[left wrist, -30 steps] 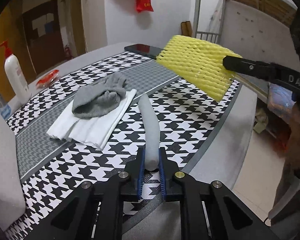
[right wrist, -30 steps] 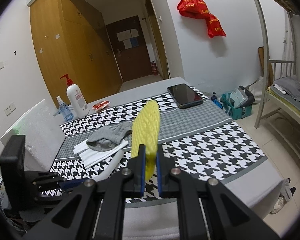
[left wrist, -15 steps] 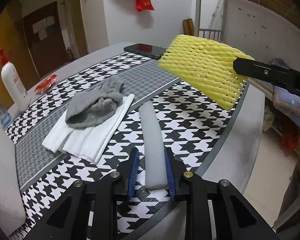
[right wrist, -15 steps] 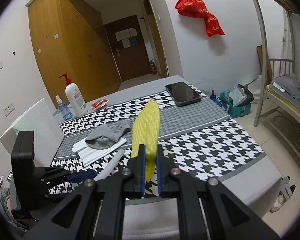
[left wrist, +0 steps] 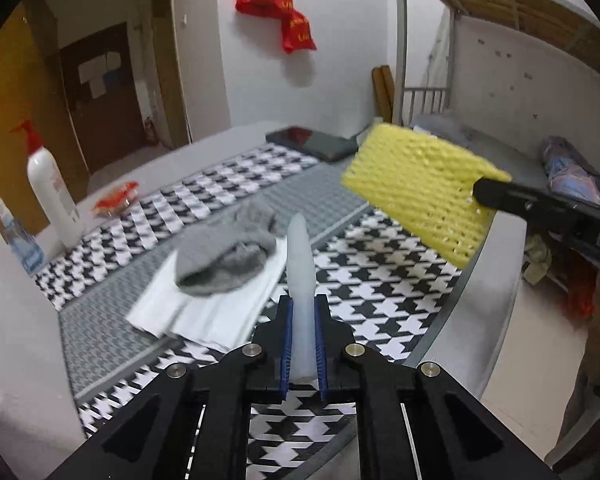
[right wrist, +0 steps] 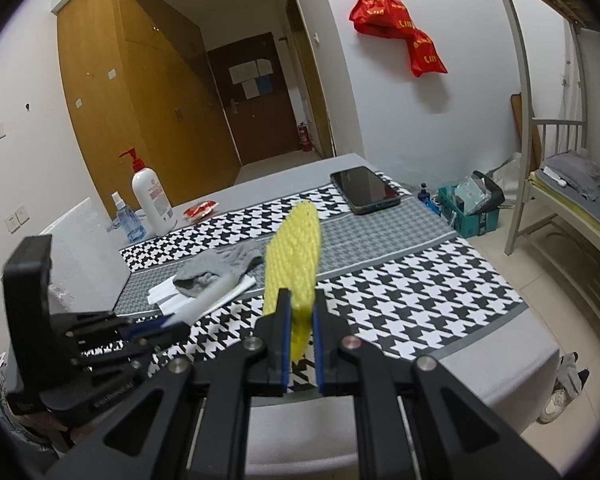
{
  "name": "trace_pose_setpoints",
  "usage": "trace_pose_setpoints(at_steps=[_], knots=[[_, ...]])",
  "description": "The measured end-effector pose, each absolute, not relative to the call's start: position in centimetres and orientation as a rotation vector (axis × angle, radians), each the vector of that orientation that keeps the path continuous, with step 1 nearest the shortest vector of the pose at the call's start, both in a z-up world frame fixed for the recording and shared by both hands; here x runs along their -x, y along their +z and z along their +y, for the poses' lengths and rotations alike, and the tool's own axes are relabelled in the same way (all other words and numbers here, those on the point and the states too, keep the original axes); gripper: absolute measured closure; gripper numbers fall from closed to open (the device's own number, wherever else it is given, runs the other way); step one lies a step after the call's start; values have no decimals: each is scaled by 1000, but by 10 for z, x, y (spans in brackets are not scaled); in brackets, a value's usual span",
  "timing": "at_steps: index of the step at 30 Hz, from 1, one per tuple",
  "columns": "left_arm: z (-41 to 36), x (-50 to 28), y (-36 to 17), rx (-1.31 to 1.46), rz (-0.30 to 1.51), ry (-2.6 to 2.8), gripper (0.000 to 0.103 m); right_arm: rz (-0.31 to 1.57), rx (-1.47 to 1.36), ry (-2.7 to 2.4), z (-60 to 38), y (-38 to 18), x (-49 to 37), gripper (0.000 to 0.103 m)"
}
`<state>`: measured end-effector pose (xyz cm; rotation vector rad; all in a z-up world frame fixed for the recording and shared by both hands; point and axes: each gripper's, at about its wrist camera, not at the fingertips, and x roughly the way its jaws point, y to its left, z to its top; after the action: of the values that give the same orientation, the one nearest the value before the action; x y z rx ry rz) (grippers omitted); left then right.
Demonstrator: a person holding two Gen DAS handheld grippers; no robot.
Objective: Organize soft objects
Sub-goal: 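Carry the white stick and yellow sleeve over the foam box with both tools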
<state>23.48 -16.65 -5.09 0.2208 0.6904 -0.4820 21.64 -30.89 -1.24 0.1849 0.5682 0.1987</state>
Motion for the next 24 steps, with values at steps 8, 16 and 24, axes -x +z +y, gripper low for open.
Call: trace_pose_setpoints(at_steps=[8,16,24], knots=[[-145,-224,-26,-167,620,-457,92,549,-173,214,-300,-5,-209,91],[-129,-219,0,-130,569,-435,92,515,-169,245,-286,8,-205,91],[-110,-204,24,-110,503,-393,92,490,-147,306,-263,16,-206,91]])
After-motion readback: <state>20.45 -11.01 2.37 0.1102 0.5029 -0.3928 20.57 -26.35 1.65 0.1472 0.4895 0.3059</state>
